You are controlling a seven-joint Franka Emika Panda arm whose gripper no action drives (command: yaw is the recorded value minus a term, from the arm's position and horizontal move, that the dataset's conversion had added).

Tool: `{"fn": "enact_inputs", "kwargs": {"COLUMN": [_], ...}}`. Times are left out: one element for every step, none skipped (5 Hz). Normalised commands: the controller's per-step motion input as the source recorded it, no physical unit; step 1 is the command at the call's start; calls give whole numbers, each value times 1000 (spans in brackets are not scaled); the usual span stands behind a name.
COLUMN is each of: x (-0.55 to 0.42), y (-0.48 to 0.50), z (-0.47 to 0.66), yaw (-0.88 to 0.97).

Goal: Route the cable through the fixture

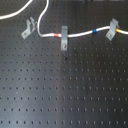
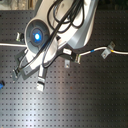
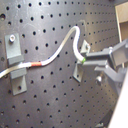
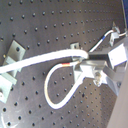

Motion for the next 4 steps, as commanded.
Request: {"fn": "enact_inputs", "kwargs": {"x": [103,-158,-280,-306], "y": [74,264,301,301], "z": [2,303,197,81], "yaw": [-94,0,0,63]}}
